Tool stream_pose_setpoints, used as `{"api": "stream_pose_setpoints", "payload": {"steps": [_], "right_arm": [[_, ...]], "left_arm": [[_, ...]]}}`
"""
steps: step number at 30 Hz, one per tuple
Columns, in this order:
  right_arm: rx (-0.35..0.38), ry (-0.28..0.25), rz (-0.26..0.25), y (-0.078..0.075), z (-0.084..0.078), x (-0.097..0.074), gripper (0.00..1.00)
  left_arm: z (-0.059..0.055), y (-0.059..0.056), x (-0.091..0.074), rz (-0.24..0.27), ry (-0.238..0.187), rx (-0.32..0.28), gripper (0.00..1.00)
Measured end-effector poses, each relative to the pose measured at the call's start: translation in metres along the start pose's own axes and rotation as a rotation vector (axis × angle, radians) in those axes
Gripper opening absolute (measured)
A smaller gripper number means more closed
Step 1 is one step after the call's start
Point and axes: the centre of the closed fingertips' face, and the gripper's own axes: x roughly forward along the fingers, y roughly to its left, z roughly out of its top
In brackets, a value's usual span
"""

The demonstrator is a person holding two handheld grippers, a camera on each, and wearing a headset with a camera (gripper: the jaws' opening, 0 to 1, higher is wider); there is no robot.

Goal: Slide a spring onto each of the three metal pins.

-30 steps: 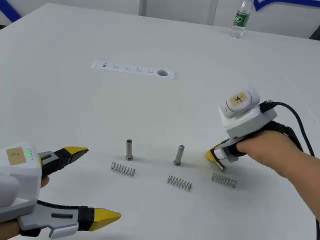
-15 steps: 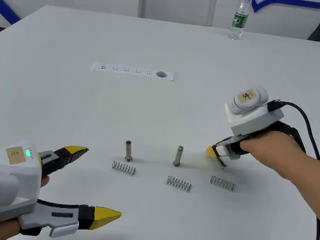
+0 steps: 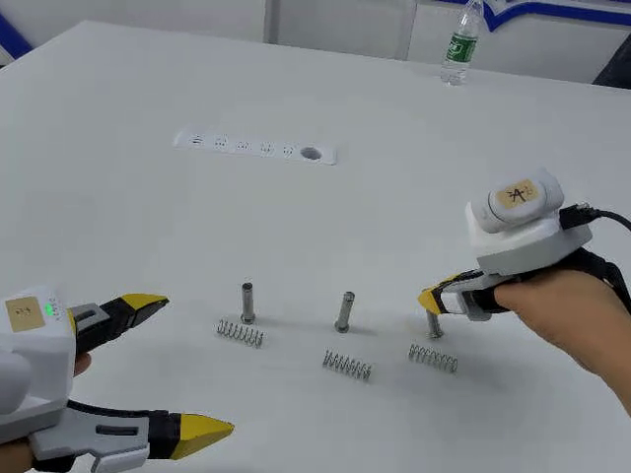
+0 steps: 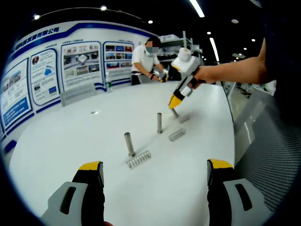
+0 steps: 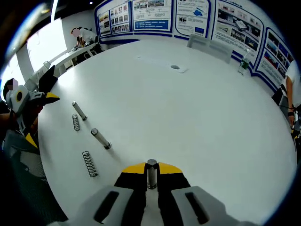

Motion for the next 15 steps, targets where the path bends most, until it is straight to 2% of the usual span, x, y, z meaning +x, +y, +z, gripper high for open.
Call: {"api": "stream_pose_setpoints", "payload": {"steps": [15], "right_arm": [[0.038,-0.034,-0.011,0.006,-0.013,-0.016,0.09]], "left_arm": [[0.000,0.000,0.000,0.000,-0.001,-0.001,0.92]]}}
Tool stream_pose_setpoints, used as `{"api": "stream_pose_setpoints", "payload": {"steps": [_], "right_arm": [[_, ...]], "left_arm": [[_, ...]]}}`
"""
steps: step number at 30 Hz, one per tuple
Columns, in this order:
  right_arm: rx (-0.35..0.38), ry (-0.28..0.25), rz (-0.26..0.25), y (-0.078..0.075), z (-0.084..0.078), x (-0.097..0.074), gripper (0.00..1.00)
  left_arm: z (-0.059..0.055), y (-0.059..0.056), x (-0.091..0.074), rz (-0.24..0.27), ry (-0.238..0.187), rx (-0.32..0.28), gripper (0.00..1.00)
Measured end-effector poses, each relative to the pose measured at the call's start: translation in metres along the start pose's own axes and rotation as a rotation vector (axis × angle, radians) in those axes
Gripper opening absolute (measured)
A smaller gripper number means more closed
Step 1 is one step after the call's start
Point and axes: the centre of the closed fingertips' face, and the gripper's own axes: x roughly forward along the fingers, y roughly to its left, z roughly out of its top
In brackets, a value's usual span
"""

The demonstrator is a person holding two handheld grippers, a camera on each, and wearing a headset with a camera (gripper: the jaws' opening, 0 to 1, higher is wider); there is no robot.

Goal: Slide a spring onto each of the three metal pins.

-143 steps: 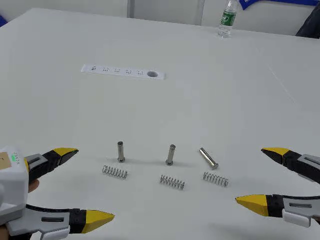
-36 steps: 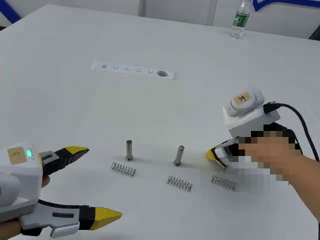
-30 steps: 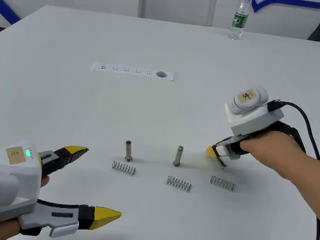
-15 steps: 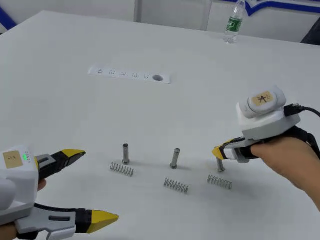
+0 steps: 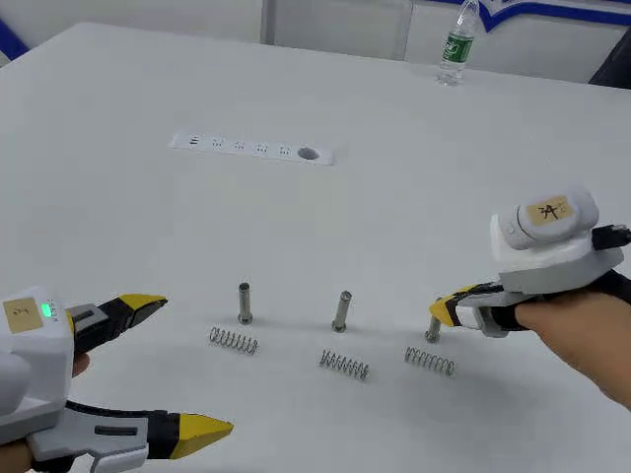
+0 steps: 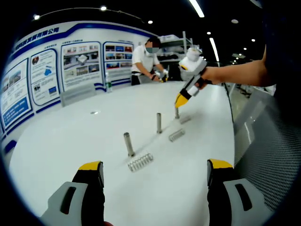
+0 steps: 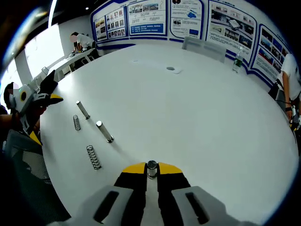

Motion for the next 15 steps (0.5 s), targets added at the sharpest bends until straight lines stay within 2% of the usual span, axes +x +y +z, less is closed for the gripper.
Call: {"api": "stream_pose_setpoints", "payload": {"steps": [15], "right_arm": [[-0.020,-0.006,0.014,0.0046,-0.0010,-0.0031,0.11]], "left_arm": [[0.0010,-0.0009,0.0016,-0.003,-0.005,0.001,0.92]]}}
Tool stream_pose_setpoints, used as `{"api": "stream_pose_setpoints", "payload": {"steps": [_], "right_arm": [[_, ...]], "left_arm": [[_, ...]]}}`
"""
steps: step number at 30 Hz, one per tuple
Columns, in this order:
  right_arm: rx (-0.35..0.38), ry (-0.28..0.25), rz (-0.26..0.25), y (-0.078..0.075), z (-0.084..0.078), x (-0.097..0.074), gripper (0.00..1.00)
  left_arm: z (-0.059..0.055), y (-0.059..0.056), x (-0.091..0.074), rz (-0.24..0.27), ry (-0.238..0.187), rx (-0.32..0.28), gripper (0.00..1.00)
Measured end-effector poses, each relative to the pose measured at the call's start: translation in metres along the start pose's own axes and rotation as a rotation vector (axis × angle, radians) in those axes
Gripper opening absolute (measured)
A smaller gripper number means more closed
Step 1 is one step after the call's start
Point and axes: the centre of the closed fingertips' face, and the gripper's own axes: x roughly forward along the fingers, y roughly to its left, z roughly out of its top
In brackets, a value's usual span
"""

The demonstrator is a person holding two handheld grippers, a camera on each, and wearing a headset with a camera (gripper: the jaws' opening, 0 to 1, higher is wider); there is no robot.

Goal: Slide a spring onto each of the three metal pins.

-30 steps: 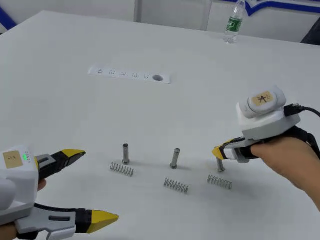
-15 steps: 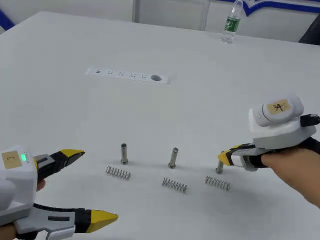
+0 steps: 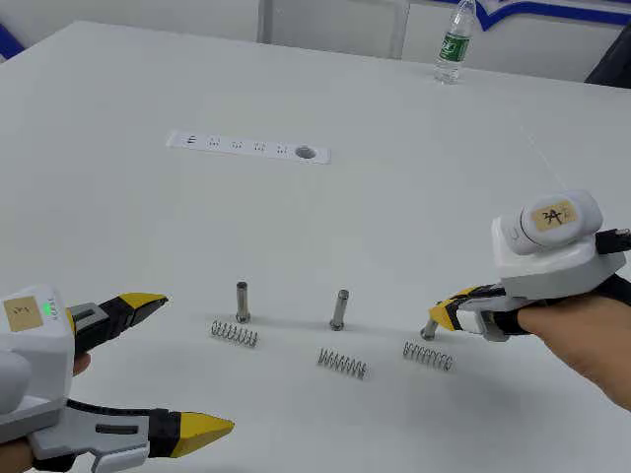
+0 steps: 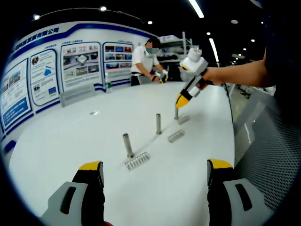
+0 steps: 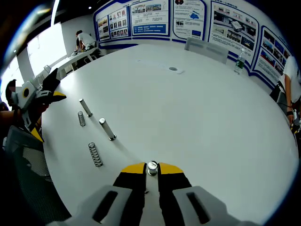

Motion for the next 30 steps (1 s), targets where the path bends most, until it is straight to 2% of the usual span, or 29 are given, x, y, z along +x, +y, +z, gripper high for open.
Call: {"api": "stream_pose_setpoints", "payload": {"steps": [11,17,23,26,30], "right_arm": [[-0.017,-0.029,-0.006,0.001,0.002,-0.012,0.14],[-0.023,-0.029,-0.001,0.003,-0.005,-0.017,0.15],[-0.073,0.002,0.050,0.012,-0.023,-0.014,0.16],[-0.136,0.038,0.085,0.016,-0.032,-0.011,0.17],[-0.197,0.064,0.120,0.017,-0.036,-0.008,0.18]], "left_arm": [[0.000,0.001,0.000,-0.001,-0.001,0.002,0.92],[0.001,0.001,0.001,-0.002,0.000,0.004,0.92],[0.000,0.000,0.001,-0.004,0.002,0.003,0.92],[0.001,0.000,0.001,-0.006,0.002,0.005,0.92],[0.001,0.000,0.001,-0.005,0.004,0.006,0.92]]}}
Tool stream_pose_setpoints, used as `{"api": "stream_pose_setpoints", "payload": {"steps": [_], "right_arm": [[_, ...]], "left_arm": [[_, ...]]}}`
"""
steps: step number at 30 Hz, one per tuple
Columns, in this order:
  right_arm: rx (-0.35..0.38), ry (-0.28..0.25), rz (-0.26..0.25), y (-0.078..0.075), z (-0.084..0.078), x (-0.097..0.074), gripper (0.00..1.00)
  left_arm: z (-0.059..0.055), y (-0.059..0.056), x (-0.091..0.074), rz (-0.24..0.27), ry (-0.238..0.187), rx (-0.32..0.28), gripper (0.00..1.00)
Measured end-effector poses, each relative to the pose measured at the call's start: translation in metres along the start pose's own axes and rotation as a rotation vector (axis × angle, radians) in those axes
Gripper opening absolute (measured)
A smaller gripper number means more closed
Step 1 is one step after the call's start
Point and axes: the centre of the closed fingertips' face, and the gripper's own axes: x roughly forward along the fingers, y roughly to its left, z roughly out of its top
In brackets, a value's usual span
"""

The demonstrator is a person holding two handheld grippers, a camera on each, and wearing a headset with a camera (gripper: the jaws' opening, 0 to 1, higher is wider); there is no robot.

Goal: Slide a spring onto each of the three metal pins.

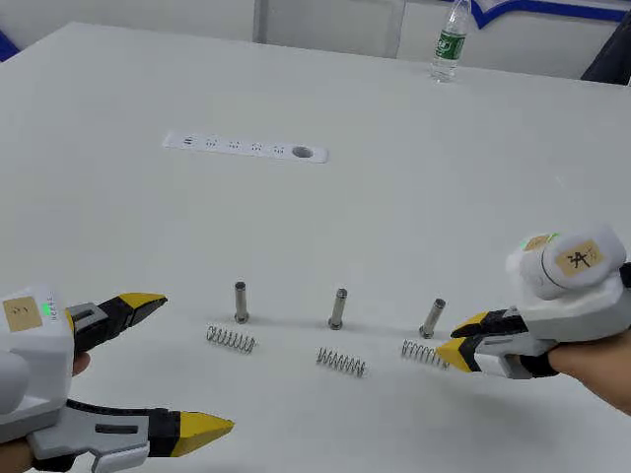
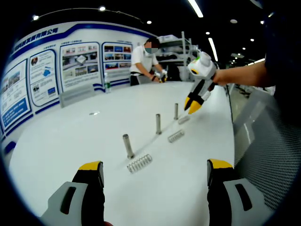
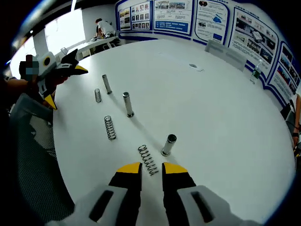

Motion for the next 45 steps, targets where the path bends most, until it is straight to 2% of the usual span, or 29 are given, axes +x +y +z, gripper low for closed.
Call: {"api": "stream_pose_setpoints", "payload": {"steps": [5,10,23,34,39,45], "right_arm": [[-0.090,0.052,0.048,0.003,-0.004,0.007,0.18],[-0.145,0.100,0.091,0.005,-0.011,0.014,0.17],[-0.220,0.155,0.132,0.006,-0.023,0.024,0.13],[-0.222,0.146,0.140,0.014,-0.019,0.018,0.12],[-0.243,0.142,0.142,0.024,-0.015,0.011,0.12],[-0.284,0.129,0.158,0.040,-0.003,-0.002,0.12]], "left_arm": [[0.001,0.000,0.000,0.001,0.000,0.002,0.92],[0.000,-0.001,0.000,0.003,0.002,-0.002,0.92],[-0.001,-0.001,-0.002,0.007,0.009,0.001,0.92],[0.003,-0.005,-0.004,-0.005,0.000,0.007,0.90],[0.009,-0.010,-0.006,-0.020,-0.012,0.016,0.85],[0.019,-0.018,-0.005,-0.056,-0.037,0.027,0.78]]}}
